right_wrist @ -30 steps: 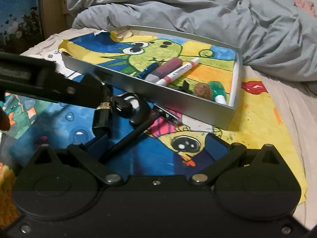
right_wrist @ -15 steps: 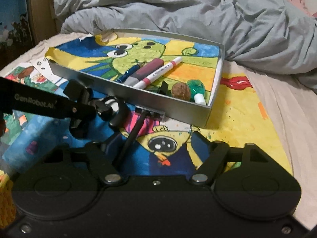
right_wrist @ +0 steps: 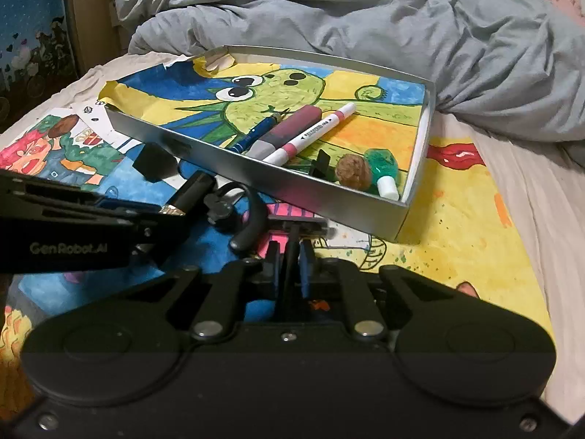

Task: Organize rigid objects
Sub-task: 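Grasp the gold-banded black lipstick tube with the left tool while the right tool grasps the black clip, then lower the lipstick tube and clip into the tray and open both tools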

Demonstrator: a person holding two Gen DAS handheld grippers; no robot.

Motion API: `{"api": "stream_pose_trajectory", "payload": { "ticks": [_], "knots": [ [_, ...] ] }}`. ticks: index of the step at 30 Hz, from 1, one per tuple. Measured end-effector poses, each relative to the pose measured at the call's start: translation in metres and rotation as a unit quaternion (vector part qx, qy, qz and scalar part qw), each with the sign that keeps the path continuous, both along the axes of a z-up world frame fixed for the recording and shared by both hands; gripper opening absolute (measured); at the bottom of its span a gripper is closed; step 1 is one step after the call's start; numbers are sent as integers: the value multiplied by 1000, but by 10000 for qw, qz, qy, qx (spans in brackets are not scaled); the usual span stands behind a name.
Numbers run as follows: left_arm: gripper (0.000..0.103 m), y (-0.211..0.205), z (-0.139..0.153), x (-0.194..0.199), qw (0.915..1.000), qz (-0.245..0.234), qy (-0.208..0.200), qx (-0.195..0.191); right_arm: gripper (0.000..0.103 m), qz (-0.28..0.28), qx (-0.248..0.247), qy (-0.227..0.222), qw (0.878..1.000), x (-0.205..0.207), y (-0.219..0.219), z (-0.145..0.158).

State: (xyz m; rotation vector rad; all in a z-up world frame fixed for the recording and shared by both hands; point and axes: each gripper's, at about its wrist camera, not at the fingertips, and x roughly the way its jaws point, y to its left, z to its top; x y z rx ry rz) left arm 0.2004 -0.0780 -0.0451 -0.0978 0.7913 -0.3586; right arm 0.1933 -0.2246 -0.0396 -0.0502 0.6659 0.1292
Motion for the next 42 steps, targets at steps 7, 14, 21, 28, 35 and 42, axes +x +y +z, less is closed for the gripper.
{"api": "stream_pose_trajectory", "payload": {
  "ticks": [7, 14, 21, 28, 35, 42],
  "knots": [
    [23, 6, 7, -15, 9999, 117, 81, -89, 3, -21, 540, 10, 9985, -17, -16, 10],
    [22, 9, 27, -30, 9995, 216, -94, -197, 3, 70, 777, -404, 9961, -44, -26, 36],
    [22, 9, 50, -34, 9974, 416, -424, -403, 3, -42, 1092, -1041, 9885, -50, -45, 59],
    [22, -1, 70, -1, 9921, 641, -918, -567, 3, -375, 1352, -1431, 9797, -24, -61, 67],
    [22, -12, 61, 53, 9879, 704, -1163, -741, 3, -548, 1580, -1555, 9736, 18, -78, 59],
    [22, -17, 38, 92, 9870, 828, -1108, -821, 3, -573, 1674, -1423, 9739, 69, -79, 37]
  ]
}}
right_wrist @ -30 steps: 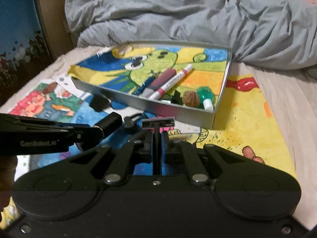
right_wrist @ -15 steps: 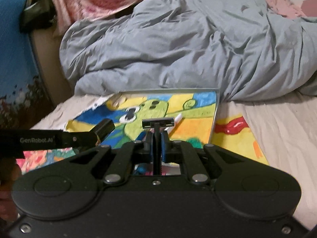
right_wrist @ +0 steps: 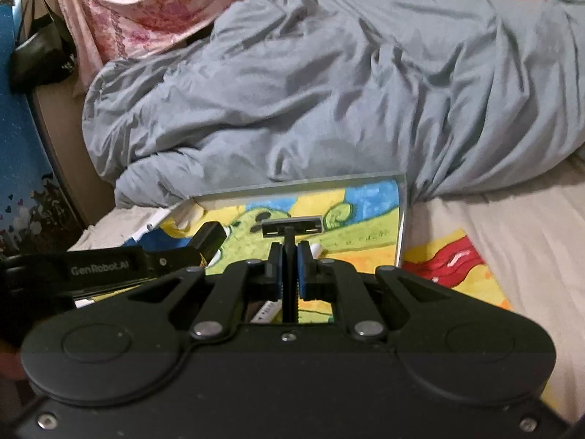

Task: Organize rigid objects
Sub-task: 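Lower the lipstick tube and clip into the tray and open both tools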

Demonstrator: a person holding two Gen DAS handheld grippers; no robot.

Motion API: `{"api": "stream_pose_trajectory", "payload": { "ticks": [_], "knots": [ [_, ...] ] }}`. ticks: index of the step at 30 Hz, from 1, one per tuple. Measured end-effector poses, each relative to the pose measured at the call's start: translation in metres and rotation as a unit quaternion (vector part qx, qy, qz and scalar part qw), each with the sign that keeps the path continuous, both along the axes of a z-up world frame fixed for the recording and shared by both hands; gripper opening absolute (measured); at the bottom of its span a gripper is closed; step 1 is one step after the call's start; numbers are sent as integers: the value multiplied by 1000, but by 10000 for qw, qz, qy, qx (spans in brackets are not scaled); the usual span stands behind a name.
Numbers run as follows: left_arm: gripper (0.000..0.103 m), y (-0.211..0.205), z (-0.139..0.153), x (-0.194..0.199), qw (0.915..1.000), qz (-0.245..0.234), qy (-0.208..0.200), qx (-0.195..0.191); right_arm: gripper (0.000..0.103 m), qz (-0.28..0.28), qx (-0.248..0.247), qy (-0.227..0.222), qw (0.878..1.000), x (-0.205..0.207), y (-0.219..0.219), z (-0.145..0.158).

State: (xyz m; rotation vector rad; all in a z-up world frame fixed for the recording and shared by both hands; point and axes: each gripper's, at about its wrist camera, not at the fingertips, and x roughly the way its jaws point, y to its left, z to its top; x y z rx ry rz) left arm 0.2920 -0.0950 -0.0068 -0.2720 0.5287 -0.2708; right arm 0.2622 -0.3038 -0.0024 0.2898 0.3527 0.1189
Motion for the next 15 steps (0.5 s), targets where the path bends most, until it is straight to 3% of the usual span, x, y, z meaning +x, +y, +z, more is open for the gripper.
{"api": "stream_pose_trajectory", "payload": {
  "ticks": [7, 15],
  "knots": [
    [22, -2, -19, 11, 9996, -19, 230, 154, 3, 64, -115, 386, 9992, 15, 12, -22],
    [23, 2, -28, 10, 9982, 69, 552, 241, 7, 22, -214, 487, 9986, 17, 19, -31]
  ]
}}
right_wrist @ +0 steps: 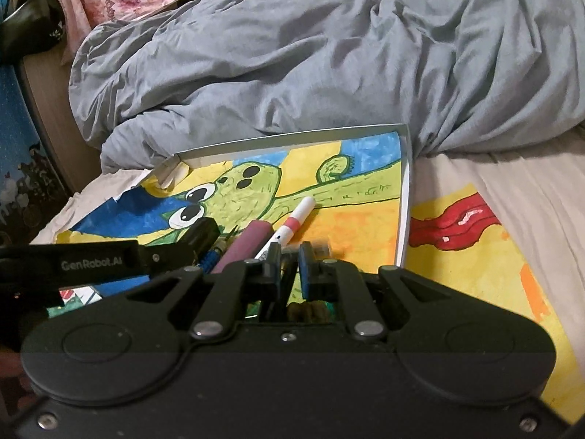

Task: Organize rigid objects
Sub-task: 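Lower the lipstick tube and clip into the tray and open both tools, then withdraw both tools from the tray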

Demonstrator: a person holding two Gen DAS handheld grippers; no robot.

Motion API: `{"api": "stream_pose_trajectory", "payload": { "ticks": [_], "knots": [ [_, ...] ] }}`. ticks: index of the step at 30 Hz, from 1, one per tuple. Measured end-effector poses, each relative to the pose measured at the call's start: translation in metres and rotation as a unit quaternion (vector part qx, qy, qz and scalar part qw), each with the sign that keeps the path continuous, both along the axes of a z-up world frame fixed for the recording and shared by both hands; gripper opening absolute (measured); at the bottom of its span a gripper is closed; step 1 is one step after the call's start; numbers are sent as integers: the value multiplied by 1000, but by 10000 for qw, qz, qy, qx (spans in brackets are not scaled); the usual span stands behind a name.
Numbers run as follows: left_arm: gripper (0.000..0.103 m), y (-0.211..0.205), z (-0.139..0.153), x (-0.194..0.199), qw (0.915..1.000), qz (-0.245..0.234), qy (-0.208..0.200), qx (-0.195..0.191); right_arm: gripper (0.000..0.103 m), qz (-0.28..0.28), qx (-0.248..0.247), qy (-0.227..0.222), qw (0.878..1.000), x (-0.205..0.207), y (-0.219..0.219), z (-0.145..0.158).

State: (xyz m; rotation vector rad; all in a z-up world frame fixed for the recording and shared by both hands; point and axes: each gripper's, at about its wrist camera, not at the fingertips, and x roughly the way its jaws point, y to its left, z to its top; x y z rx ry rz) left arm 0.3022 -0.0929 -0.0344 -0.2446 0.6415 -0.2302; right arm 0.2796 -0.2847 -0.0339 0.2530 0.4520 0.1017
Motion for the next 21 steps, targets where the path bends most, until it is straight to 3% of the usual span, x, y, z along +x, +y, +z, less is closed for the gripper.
{"api": "stream_pose_trajectory", "payload": {
  "ticks": [5, 9, 14, 16, 21],
  "knots": [
    [24, 8, 7, -5, 9999, 70, 19, -144, 11, -22, -88, -14, 10000, -9, -1, 9],
    [31, 11, 21, -14, 9999, 48, -103, -118, 30, -62, -139, -102, 9998, -20, -3, 23],
    [54, 17, 43, -35, 9993, 95, -359, -42, 53, -103, -258, -230, 9993, -40, -2, 44],
    [60, 20, 51, -43, 9989, 121, -456, -52, 74, -155, -282, -296, 9990, -51, -1, 54],
    [81, 29, 73, -71, 9969, 196, -752, -116, 96, -155, -360, -559, 9977, -82, 1, 78]
  ]
}}
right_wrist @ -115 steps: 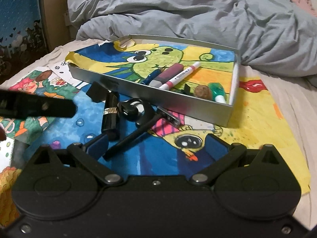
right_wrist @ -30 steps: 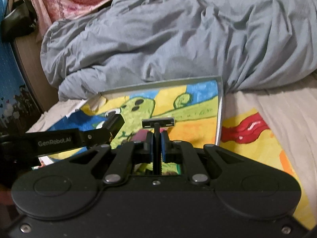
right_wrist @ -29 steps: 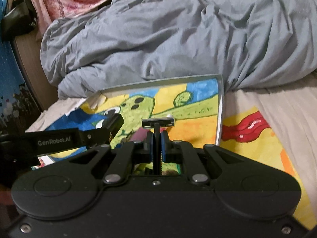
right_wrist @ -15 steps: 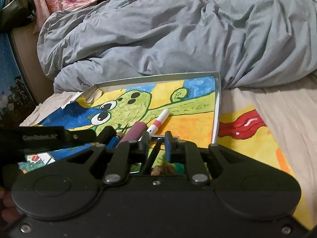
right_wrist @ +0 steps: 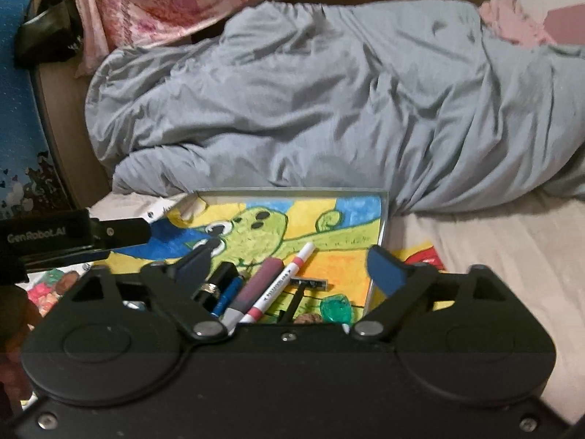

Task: Organize rigid objects
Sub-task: 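Withdraw both tools from the tray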

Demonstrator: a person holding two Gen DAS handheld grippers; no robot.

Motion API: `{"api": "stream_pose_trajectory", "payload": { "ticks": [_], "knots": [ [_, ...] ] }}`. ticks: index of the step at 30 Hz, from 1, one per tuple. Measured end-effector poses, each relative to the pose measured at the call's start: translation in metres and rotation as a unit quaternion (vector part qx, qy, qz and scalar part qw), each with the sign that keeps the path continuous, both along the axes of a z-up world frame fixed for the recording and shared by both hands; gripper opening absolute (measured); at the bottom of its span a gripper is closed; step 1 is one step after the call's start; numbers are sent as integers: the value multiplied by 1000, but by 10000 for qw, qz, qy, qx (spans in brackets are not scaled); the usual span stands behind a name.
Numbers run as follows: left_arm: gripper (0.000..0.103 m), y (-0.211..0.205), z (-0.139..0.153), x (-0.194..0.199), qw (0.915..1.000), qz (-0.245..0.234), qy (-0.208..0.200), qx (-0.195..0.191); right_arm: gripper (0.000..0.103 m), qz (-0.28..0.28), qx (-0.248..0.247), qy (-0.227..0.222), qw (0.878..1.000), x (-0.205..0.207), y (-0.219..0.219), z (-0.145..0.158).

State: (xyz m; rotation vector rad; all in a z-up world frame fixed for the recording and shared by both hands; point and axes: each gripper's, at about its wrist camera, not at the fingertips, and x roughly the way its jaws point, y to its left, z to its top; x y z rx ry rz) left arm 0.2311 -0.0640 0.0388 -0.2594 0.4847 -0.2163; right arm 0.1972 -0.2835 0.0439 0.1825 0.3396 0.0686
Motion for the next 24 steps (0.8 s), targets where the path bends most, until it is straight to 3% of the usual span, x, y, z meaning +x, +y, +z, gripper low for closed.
{"api": "stream_pose_trajectory", "payload": {
  "ticks": [2, 8, 13, 18, 24],
  "knots": [
    [93, 2, 7, -13, 9999, 26, -127, 45, 102, 2, 31, -92, 10000, -12, 0, 6],
    [102, 10, 23, -61, 9987, 235, -433, 165, 102, -121, 106, -286, 9995, -51, -1, 14],
    [102, 18, 31, -103, 9967, 438, -653, 193, 102, -368, 136, -480, 9981, -93, -4, 14],
    [102, 25, 33, -142, 9918, 570, -986, 578, 103, -519, 46, -621, 9967, -132, -1, 9],
    [102, 34, 24, -177, 9878, 636, -1110, 886, 103, -575, -119, -428, 9974, -170, 9, -4]
  ]
}}
